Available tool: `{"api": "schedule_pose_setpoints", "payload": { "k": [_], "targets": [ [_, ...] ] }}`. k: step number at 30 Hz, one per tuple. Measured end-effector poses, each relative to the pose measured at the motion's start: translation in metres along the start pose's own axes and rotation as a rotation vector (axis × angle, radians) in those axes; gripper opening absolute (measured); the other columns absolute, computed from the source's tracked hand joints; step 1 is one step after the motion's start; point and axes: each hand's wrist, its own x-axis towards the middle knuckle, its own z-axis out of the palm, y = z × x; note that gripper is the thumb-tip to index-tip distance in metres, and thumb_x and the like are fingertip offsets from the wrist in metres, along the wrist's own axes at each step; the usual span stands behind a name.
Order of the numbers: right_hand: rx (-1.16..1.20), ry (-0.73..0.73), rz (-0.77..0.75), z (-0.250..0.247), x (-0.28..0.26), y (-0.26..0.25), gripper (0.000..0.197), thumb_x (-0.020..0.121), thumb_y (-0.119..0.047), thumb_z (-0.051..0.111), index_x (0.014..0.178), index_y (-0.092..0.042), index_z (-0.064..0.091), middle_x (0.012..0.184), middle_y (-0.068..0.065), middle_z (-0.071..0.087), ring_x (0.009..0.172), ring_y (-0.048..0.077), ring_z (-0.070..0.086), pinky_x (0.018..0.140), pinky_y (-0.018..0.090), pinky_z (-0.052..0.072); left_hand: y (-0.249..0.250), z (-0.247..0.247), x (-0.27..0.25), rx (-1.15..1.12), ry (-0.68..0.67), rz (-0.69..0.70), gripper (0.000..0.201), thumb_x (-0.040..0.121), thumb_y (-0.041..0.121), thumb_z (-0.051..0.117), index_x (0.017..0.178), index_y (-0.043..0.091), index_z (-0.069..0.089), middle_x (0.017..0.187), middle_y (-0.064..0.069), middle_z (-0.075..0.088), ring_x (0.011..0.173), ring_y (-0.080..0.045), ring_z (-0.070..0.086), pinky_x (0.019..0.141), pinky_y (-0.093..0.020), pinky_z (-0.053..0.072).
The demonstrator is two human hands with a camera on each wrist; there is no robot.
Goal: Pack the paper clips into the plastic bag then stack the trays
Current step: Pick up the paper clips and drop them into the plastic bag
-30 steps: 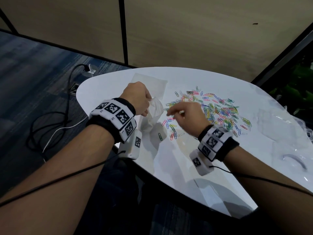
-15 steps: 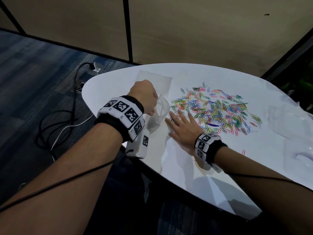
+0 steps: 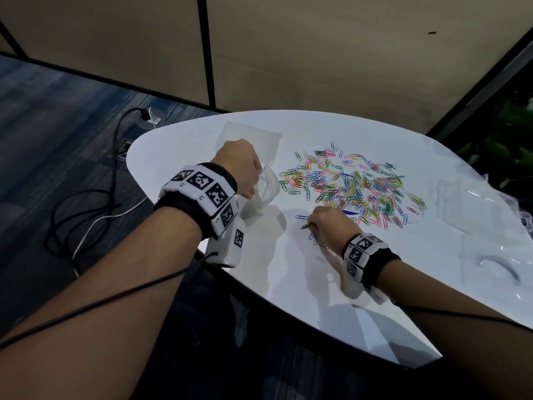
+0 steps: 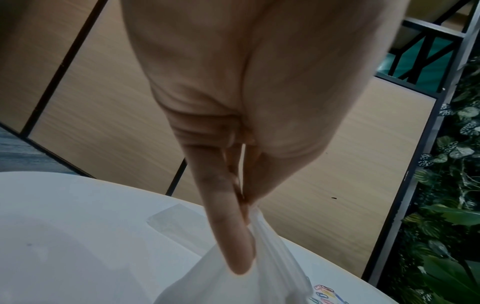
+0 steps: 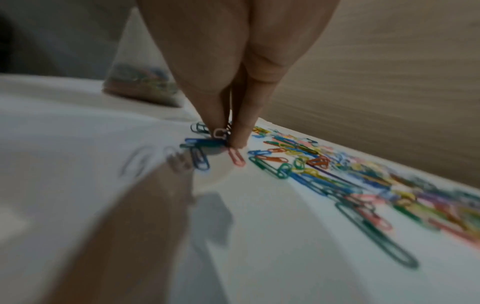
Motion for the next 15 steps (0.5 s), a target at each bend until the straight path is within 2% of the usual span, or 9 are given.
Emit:
{"api": "schedule_pose_setpoints", "payload": {
  "k": [2, 3, 5, 7, 9, 11, 13, 15],
  "targets": [
    [0.187, 0.043, 0.168, -0.013, -0.001, 0.008, 0.019, 0.088, -0.005, 0.059, 0.077, -0.005, 0.075, 0.068, 0.007, 0.064, 0.064, 0.023, 0.057, 0.064, 0.027, 0.045, 0.000, 0.001, 0.001, 0.007, -0.008, 0.004, 0.029, 0.097, -0.003, 0.048, 0.116, 0.003, 0.069, 0.088, -0.022, 0.075, 0.081, -0.032, 0.077, 0.084, -0.041, 0.062],
    [0.292, 0.083, 0.260, -0.020, -0.002, 0.014, 0.017, 0.087, -0.007, 0.063, 0.077, -0.008, 0.077, 0.067, 0.007, 0.068, 0.062, 0.020, 0.060, 0.065, 0.024, 0.046, 0.000, 0.002, 0.001, 0.011, -0.013, 0.007, 0.028, 0.098, -0.002, 0.049, 0.116, 0.003, 0.069, 0.088, -0.021, 0.075, 0.081, -0.032, 0.077, 0.084, -0.041, 0.062],
    [0.510, 0.156, 0.438, -0.033, -0.003, 0.025, 0.008, 0.084, -0.013, 0.071, 0.085, -0.011, 0.079, 0.074, 0.004, 0.074, 0.066, 0.016, 0.066, 0.068, 0.023, 0.051, 0.001, 0.003, 0.002, 0.017, -0.021, 0.013, 0.026, 0.098, -0.001, 0.049, 0.116, 0.003, 0.068, 0.086, -0.021, 0.074, 0.077, -0.031, 0.076, 0.082, -0.040, 0.063],
    [0.857, 0.200, 0.543, -0.051, -0.001, 0.026, 0.011, 0.083, -0.015, 0.076, 0.091, -0.009, 0.078, 0.082, 0.004, 0.076, 0.076, 0.018, 0.072, 0.078, 0.027, 0.058, 0.002, 0.004, 0.003, 0.025, -0.027, 0.019, 0.026, 0.099, -0.001, 0.048, 0.116, 0.003, 0.067, 0.084, -0.020, 0.072, 0.072, -0.030, 0.074, 0.080, -0.039, 0.063],
    [1.342, 0.261, 0.528, -0.076, 0.002, 0.014, 0.015, 0.082, -0.006, 0.075, 0.096, 0.000, 0.074, 0.094, 0.013, 0.075, 0.090, 0.027, 0.074, 0.087, 0.033, 0.058, 0.002, 0.005, 0.004, 0.035, -0.031, 0.027, 0.028, 0.098, -0.001, 0.048, 0.117, 0.003, 0.068, 0.082, -0.018, 0.072, 0.075, -0.030, 0.076, 0.081, -0.040, 0.063],
    [1.614, 0.267, 0.405, -0.100, 0.003, -0.005, 0.015, 0.083, 0.000, 0.070, 0.098, 0.006, 0.071, 0.102, 0.018, 0.072, 0.092, 0.026, 0.073, 0.088, 0.029, 0.058, 0.001, 0.006, 0.005, 0.040, -0.041, 0.034, 0.029, 0.097, -0.002, 0.048, 0.117, 0.004, 0.068, 0.081, -0.017, 0.072, 0.079, -0.030, 0.077, 0.083, -0.041, 0.063],
    [1.634, 0.231, 0.272, -0.112, 0.005, -0.028, 0.013, 0.084, 0.001, 0.070, 0.096, 0.006, 0.071, 0.100, 0.021, 0.071, 0.088, 0.023, 0.072, 0.085, 0.026, 0.058, 0.001, 0.007, 0.005, 0.041, -0.048, 0.042, 0.030, 0.097, -0.003, 0.047, 0.118, 0.004, 0.067, 0.079, -0.015, 0.072, 0.079, -0.029, 0.077, 0.084, -0.040, 0.063],
    [1.536, 0.220, 0.220, -0.111, 0.007, -0.048, 0.011, 0.083, 0.002, 0.071, 0.093, 0.007, 0.072, 0.092, 0.023, 0.071, 0.082, 0.024, 0.070, 0.083, 0.028, 0.058, 0.000, 0.009, 0.005, 0.041, -0.044, 0.053, 0.031, 0.097, -0.003, 0.047, 0.119, 0.005, 0.067, 0.075, -0.013, 0.072, 0.077, -0.028, 0.077, 0.082, -0.039, 0.063]
  ]
}}
